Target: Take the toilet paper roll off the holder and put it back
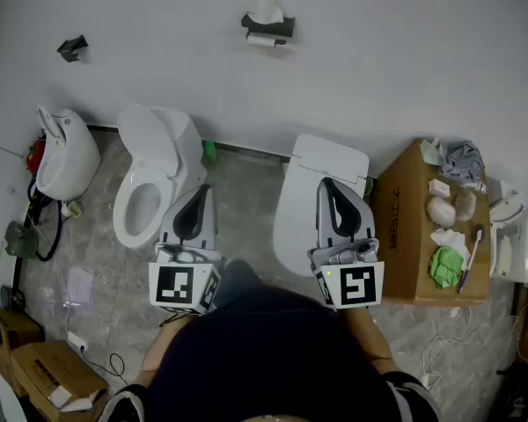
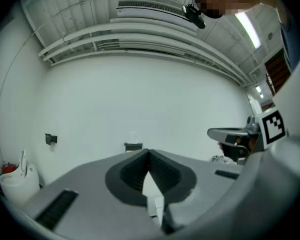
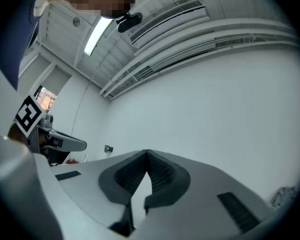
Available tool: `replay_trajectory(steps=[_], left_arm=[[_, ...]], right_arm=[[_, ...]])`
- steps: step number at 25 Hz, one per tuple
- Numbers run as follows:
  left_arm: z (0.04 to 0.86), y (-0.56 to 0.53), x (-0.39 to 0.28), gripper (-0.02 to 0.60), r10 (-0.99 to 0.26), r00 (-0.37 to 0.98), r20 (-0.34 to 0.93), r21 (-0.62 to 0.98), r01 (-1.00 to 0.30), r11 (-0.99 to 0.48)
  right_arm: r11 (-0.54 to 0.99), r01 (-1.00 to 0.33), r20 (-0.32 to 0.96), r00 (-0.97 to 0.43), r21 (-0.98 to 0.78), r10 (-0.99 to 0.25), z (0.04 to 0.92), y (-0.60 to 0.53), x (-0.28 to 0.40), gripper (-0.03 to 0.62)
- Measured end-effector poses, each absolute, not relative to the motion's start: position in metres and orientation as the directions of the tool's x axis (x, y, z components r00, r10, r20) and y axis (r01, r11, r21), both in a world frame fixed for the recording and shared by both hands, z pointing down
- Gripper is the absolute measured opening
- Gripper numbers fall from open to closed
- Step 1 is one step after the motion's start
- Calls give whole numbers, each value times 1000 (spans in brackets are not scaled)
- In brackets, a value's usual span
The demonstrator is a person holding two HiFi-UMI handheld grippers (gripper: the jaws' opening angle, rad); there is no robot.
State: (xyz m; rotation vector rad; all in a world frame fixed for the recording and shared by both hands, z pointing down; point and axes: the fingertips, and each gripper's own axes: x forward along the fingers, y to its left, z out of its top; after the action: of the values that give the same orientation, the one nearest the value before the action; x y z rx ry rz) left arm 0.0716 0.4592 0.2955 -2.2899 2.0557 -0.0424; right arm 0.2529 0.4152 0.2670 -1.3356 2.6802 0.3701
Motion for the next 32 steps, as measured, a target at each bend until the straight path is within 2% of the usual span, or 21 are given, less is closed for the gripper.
replay_trajectory(steps=[5, 13, 23, 24, 25, 26, 32], left_arm=[[294, 449, 68, 0, -994, 105, -32, -62, -993, -103], [287, 417, 50, 0, -991, 126, -52, -43, -991, -124], [277, 344, -5, 0, -981, 186, -53, -60, -981, -183], [275, 335, -12, 0, -979, 196, -54, -63, -979, -193], [272, 325, -19, 2, -977, 208, -54, -66, -977, -204], [270, 315, -26, 0, -974, 221, -54, -70, -974, -217], [259, 258, -63, 0, -948, 311, -60, -75, -949, -306]], right_arm=[[567, -808, -248, -589, 162, -769, 264, 408, 253, 15], [554, -812, -204, -583, 183, -787, 269, 378, 237, 17], [565, -809, -173, -587, 163, -791, 269, 312, 173, 19], [562, -812, -171, -583, 158, -794, 267, 304, 166, 35], [556, -817, -169, -575, 152, -800, 266, 295, 159, 95], [547, -824, -167, -566, 145, -808, 264, 286, 153, 110], [475, -870, -160, -492, 133, -856, 258, 244, 117, 123]])
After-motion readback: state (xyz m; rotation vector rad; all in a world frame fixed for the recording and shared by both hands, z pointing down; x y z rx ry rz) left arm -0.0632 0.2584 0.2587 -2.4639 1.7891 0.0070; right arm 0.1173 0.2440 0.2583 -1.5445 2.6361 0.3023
